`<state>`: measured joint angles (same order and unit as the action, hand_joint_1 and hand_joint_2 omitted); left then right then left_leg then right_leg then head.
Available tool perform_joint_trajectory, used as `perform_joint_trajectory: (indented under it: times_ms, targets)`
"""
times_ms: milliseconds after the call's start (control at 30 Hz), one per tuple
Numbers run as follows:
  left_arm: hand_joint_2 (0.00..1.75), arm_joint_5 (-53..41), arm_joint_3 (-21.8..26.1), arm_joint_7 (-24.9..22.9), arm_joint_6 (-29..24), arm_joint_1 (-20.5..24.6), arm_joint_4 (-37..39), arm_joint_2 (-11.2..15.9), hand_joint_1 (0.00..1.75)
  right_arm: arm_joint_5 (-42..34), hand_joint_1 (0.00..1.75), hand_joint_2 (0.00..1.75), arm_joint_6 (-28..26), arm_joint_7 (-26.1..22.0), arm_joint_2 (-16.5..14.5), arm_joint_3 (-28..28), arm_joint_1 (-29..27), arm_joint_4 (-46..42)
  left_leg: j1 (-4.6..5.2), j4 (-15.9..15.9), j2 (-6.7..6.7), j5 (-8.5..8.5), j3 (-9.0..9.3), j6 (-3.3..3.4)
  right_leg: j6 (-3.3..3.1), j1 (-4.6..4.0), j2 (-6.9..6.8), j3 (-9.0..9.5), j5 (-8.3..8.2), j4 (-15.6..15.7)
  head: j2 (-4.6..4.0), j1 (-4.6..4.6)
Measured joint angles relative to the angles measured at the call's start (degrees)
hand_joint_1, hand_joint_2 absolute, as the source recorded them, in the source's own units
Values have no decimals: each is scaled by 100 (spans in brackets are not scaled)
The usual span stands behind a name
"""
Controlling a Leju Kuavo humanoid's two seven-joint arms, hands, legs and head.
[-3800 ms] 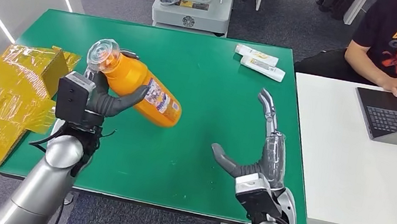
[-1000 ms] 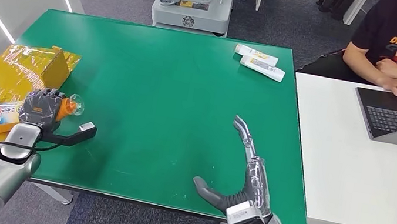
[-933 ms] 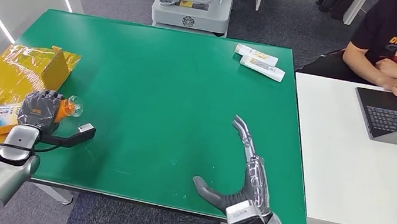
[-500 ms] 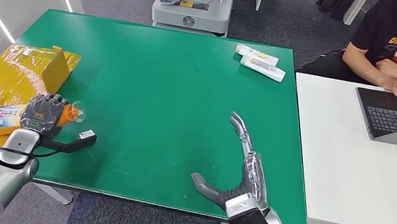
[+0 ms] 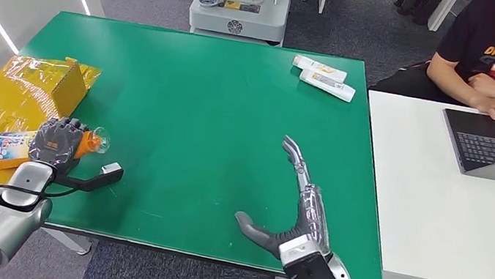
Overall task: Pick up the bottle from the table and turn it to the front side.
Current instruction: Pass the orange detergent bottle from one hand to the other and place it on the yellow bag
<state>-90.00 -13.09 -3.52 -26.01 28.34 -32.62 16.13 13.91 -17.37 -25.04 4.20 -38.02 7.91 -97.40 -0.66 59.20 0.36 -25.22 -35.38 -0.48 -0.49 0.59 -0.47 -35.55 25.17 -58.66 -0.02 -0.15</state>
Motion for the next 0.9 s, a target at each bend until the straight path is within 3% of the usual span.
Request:
perform_joint_trajectory:
  times_ms: [67, 267, 633, 767, 900]
  targets:
    - [175, 67, 1, -22, 107, -2, 11, -5, 0, -20, 0, 175, 1, -10, 1, -19, 10, 11, 0, 0, 0, 0, 0, 0, 0, 0, 0, 0, 0, 0, 0, 0]
    - [175, 281, 29, -35, 477, -37, 54, -55, 0, -66, 0, 175, -3, -15, 2, -58, 23, 31, 0, 0, 0, 0, -2, 0, 0, 0, 0, 0, 0, 0, 0, -1]
    - [175, 429, 247, -25, 681, -100, 84, -99, 0, -88, 0, 175, -11, 33, 2, -64, 38, 54, 0, 0, 0, 0, -1, 0, 0, 0, 0, 0, 0, 0, 0, 0]
    - [175, 470, 327, 26, 552, -142, 76, -109, 0, -88, 0, 175, -23, 63, 2, -64, 35, 55, 0, 0, 1, 0, 0, 0, 0, 0, 2, 0, 0, 0, 0, 0]
    - [175, 738, 534, 267, -118, -303, -110, -162, 0, -87, 0, 175, -65, 97, 3, -64, 23, 55, 0, 0, 1, 0, 0, 0, 0, 0, 2, -2, 0, 0, 0, 0]
